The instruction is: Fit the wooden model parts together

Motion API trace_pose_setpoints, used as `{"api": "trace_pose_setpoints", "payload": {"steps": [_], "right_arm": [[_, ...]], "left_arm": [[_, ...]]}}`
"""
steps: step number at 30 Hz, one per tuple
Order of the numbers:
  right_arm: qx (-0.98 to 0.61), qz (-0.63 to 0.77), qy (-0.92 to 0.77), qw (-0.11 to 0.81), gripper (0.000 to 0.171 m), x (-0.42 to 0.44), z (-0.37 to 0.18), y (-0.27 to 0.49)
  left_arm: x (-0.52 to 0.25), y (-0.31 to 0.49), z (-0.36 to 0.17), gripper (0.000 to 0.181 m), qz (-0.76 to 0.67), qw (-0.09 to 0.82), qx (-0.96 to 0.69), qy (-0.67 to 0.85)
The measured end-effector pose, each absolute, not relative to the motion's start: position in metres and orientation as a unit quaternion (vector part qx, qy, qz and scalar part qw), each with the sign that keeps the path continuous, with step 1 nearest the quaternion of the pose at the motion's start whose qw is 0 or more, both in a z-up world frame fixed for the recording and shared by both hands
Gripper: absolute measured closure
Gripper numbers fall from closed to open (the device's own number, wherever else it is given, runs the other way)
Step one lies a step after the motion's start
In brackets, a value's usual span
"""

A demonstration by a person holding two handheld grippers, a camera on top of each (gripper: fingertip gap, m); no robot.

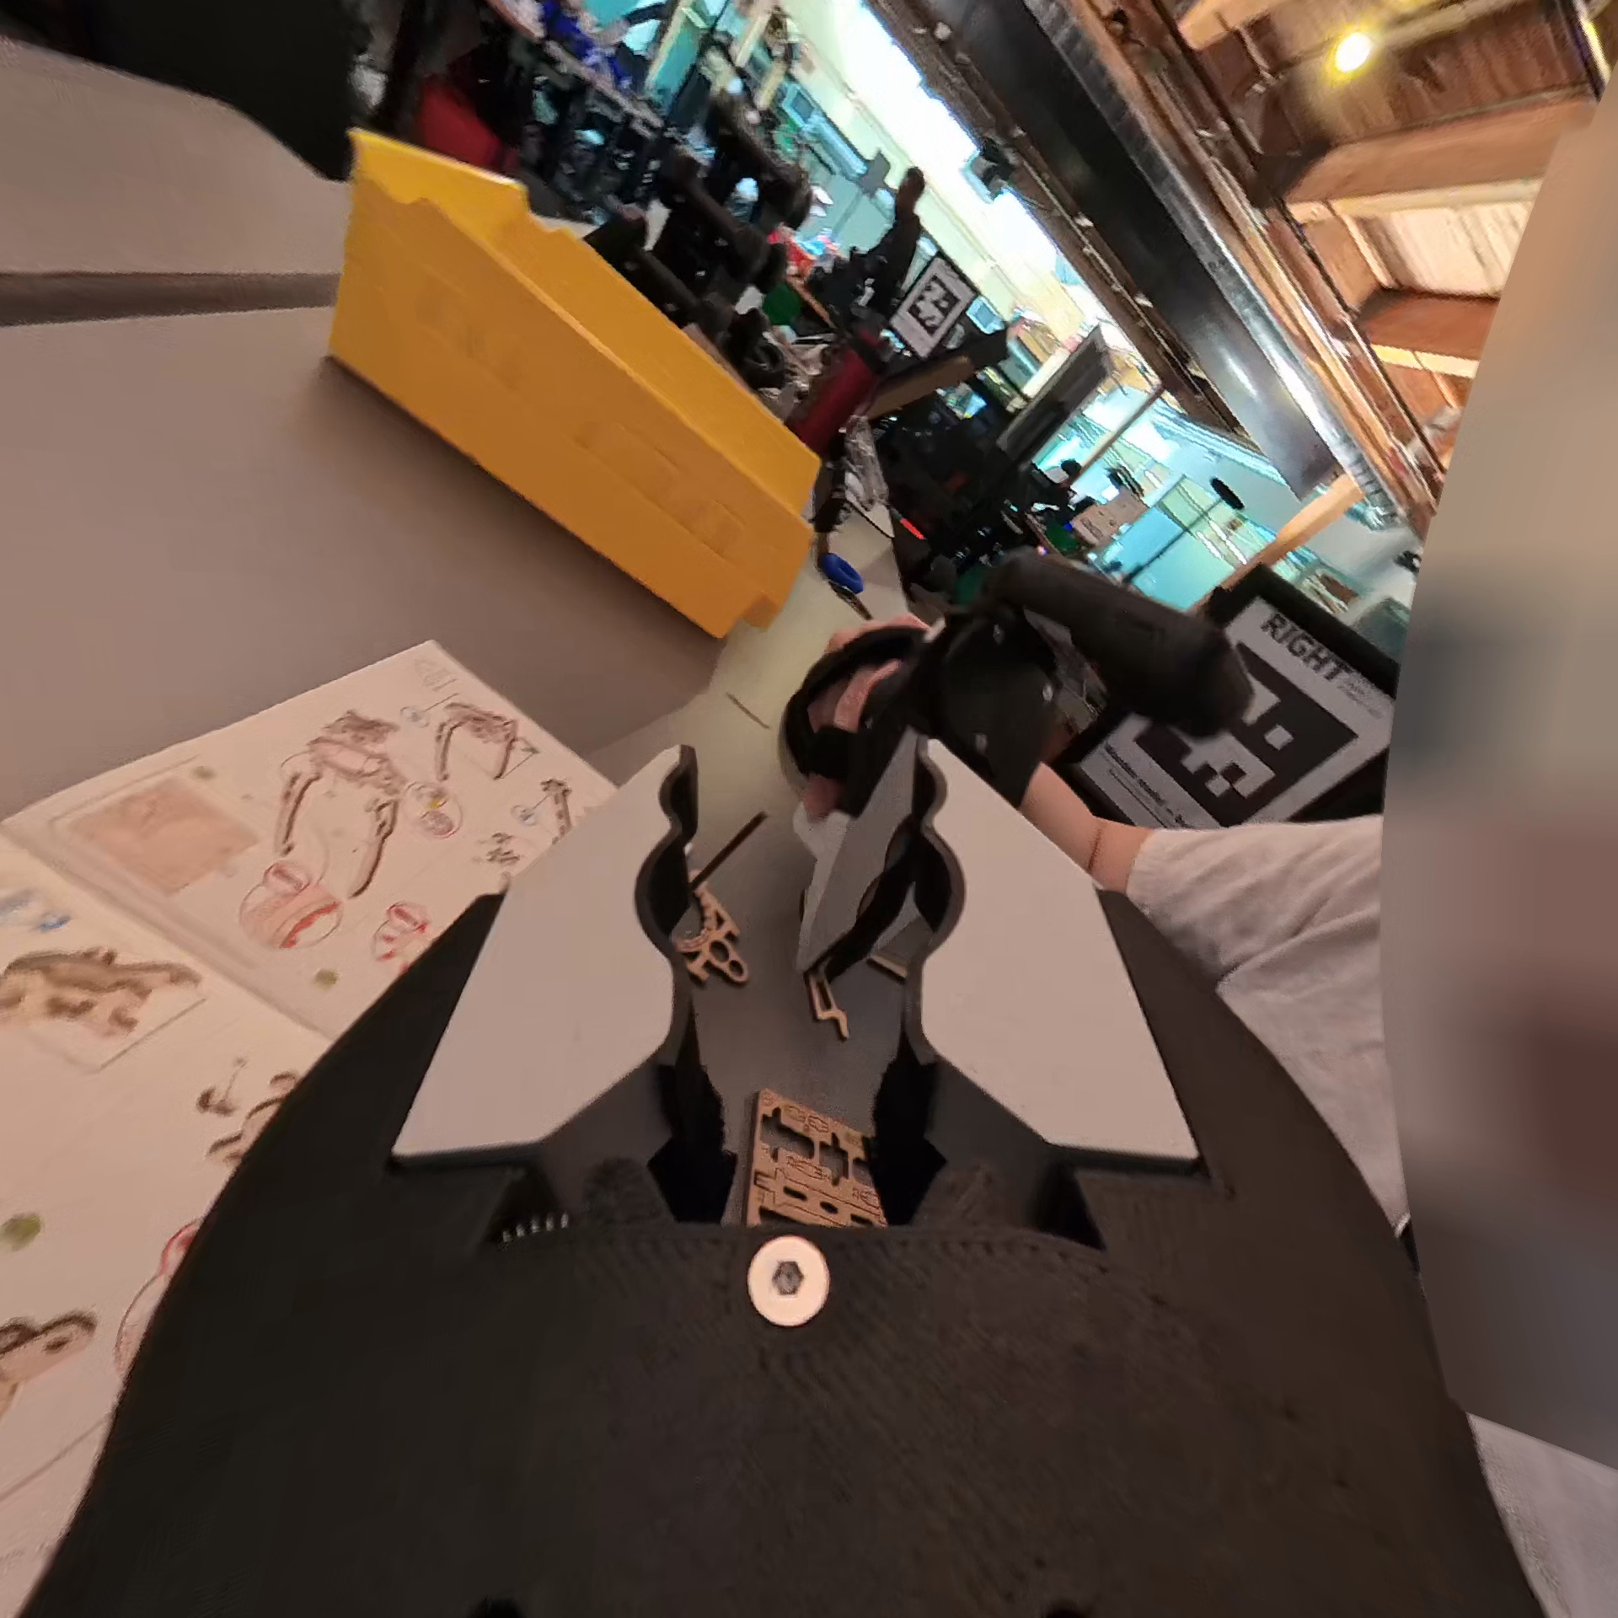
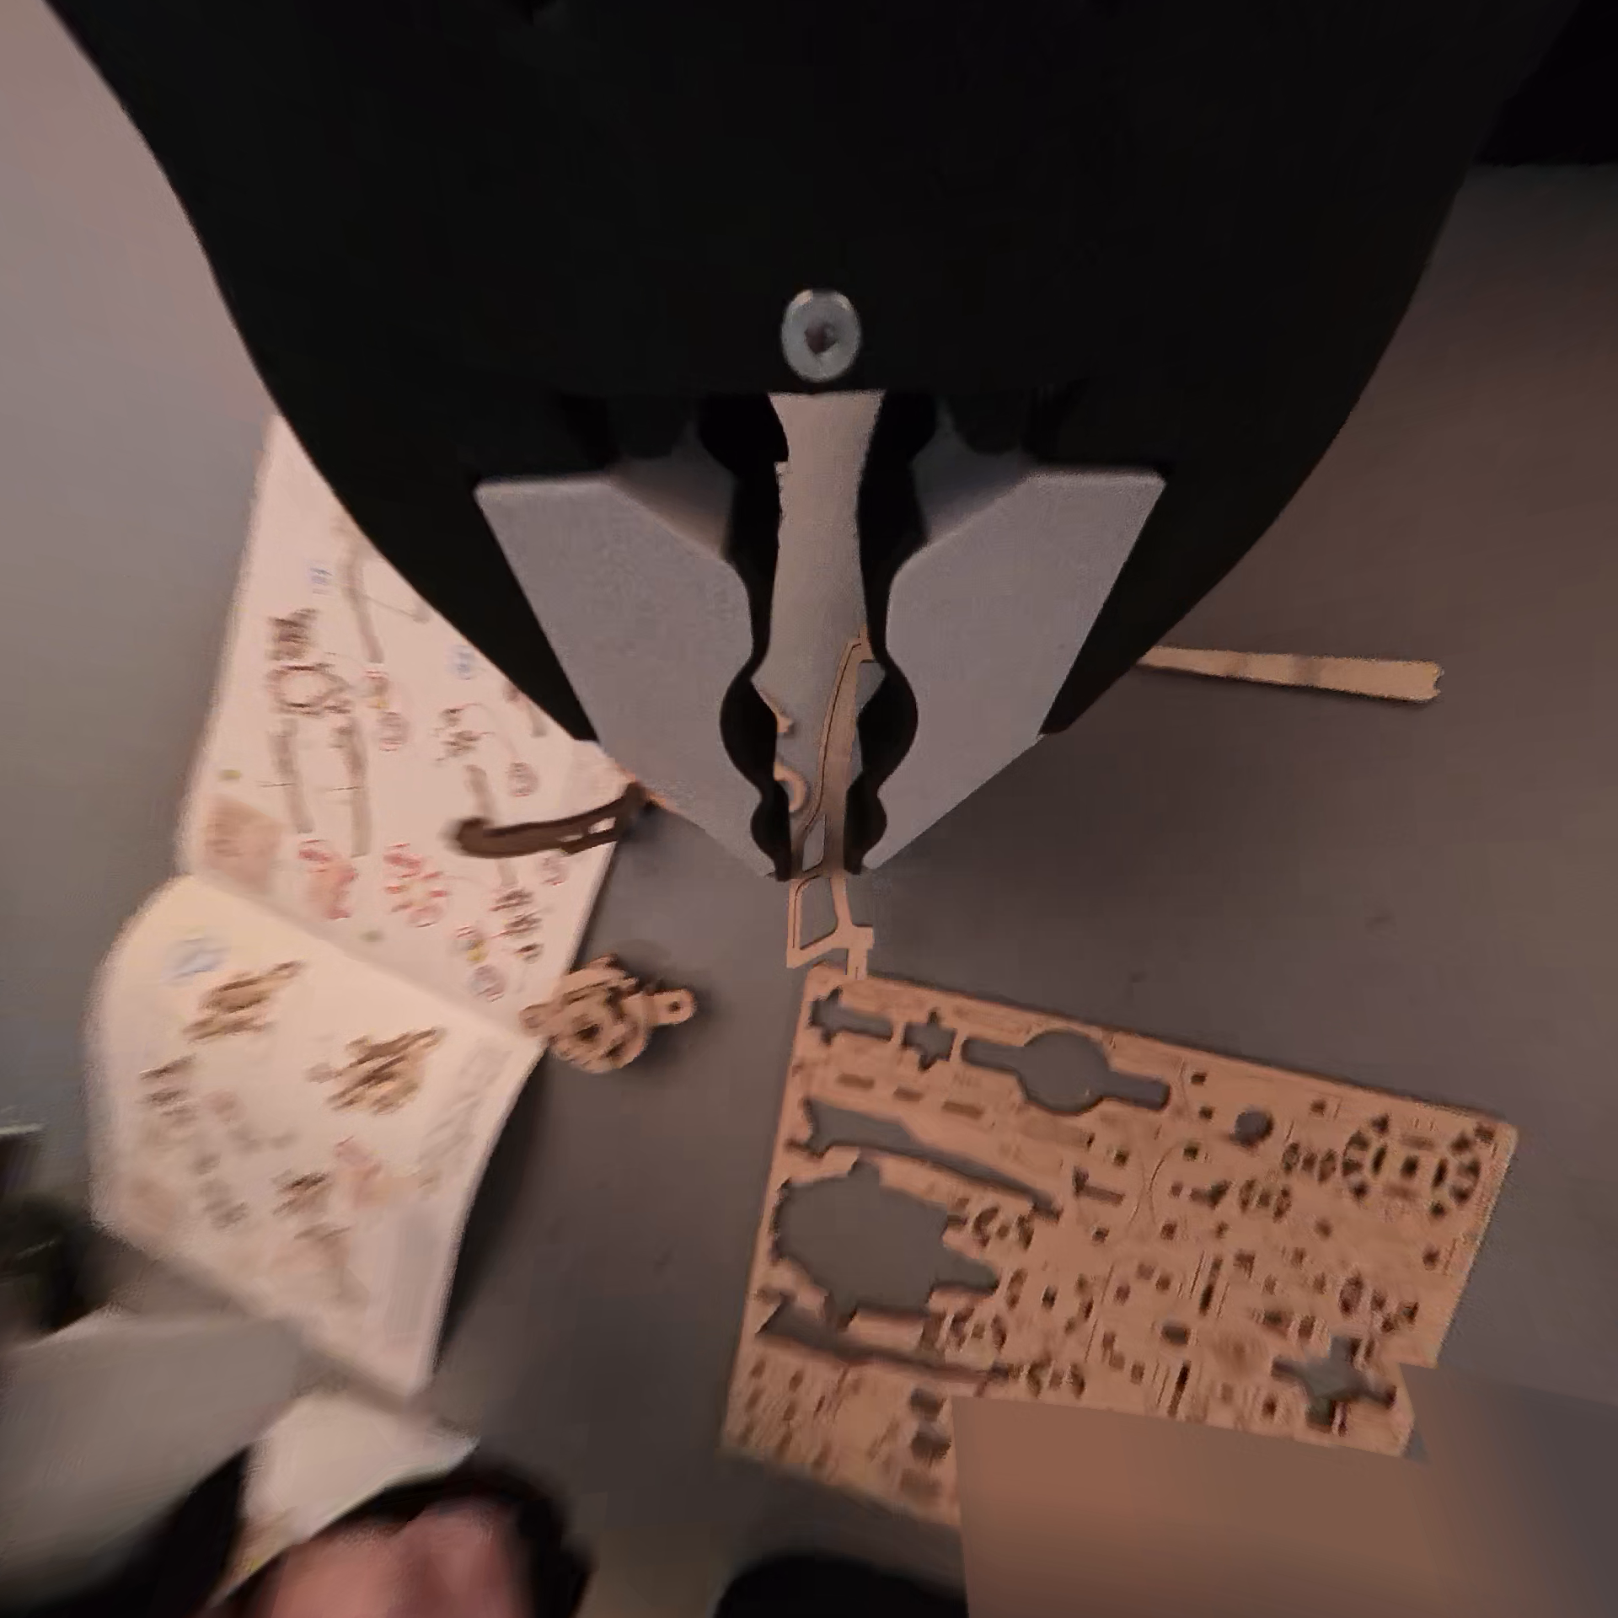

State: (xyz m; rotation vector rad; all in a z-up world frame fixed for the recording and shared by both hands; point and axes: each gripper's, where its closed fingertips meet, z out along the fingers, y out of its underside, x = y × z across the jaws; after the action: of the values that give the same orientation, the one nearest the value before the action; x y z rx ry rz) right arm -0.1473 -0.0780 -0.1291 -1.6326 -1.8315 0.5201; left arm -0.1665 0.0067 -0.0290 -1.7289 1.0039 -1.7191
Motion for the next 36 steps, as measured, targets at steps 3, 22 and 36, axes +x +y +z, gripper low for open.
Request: {"api": "trace_pose_setpoints", "payload": {"steps": [3, 22, 36], "right_arm": [[-0.608, 0.206, -0.65, 0.408, 0.16, -0.144, -0.088, -0.063], [-0.721, 0.534, -0.399, 0.191, 0.161, -0.137, -0.081, -0.067], [-0.737, 0.533, -0.397, 0.122, 0.161, -0.141, -0.101, -0.079]], "left_arm": [[-0.166, -0.011, -0.012, 0.132, -0.639, 0.272, -0.586, 0.418], [-0.139, -0.067, -0.077, 0.155, -0.169, 0.484, -0.433, 0.741], [-0.14, -0.075, -0.101, 0.179, -0.105, 0.473, -0.383, 0.787]]}}
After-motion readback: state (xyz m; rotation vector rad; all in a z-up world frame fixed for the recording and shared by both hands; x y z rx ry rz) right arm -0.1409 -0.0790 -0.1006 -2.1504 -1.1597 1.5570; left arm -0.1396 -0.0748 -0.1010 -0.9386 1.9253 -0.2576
